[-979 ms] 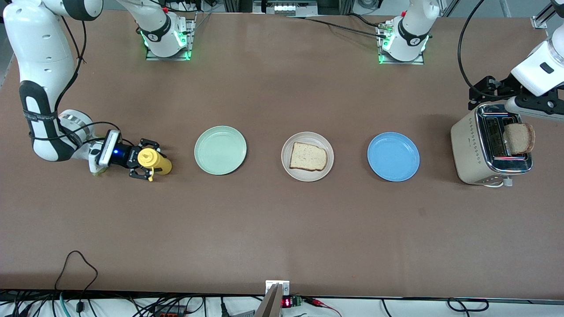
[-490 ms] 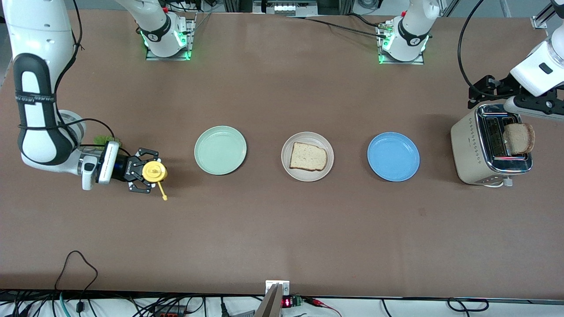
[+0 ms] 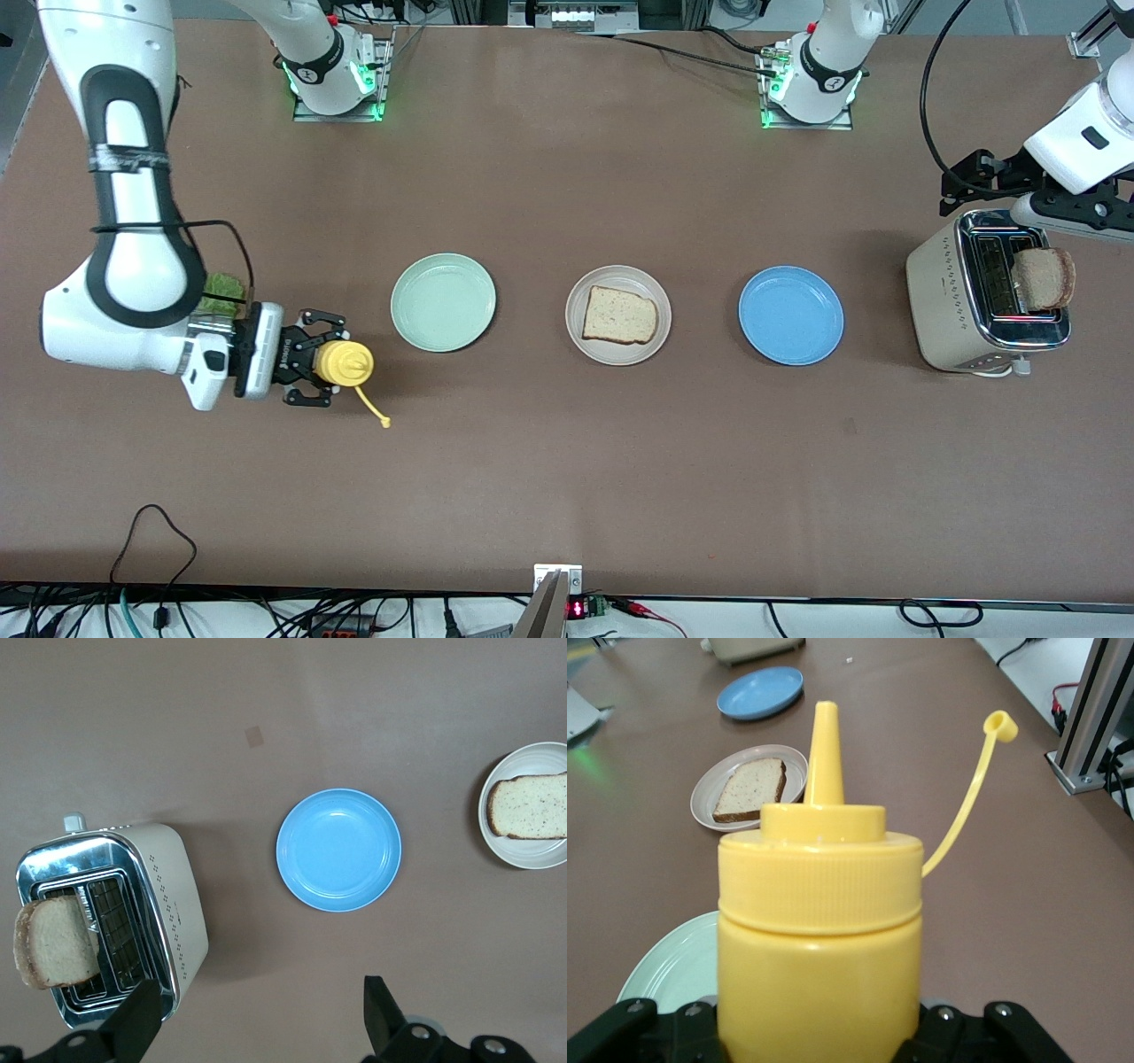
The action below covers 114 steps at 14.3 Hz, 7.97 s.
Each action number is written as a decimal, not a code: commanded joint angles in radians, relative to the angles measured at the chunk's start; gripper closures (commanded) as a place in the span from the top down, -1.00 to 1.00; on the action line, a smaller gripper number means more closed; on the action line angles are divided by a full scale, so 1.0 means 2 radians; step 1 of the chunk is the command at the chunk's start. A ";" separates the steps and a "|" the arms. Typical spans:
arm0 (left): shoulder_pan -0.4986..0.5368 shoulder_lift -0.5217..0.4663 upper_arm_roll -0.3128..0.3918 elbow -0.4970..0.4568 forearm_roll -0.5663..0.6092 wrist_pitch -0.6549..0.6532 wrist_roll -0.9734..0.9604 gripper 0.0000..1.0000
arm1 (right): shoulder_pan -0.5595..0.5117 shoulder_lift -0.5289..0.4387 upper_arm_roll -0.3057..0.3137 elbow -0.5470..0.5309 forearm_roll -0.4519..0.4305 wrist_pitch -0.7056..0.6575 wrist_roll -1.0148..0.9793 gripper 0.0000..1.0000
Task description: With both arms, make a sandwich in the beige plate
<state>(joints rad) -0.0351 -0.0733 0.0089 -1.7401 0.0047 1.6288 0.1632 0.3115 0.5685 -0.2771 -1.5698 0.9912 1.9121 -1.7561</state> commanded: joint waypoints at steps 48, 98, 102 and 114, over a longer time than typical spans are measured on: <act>-0.011 0.007 -0.007 0.025 0.002 -0.025 -0.016 1.00 | 0.309 0.063 -0.003 0.106 -0.557 0.144 0.625 -0.15; -0.010 0.008 -0.007 0.026 0.002 -0.025 -0.016 1.00 | -0.193 0.109 -0.003 -0.185 0.204 -0.308 -0.496 0.45; -0.010 0.008 -0.007 0.026 0.002 -0.025 -0.016 1.00 | -0.193 0.109 -0.004 -0.180 0.199 -0.303 -0.493 0.84; -0.010 0.008 -0.007 0.026 0.002 -0.025 -0.016 1.00 | -0.229 0.089 -0.062 -0.135 0.086 -0.308 -0.454 1.00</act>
<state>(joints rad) -0.0541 -0.0711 -0.0024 -1.7194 0.0042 1.5984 0.1403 -0.1305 0.7754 -0.3773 -1.8786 1.2194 1.3167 -2.7026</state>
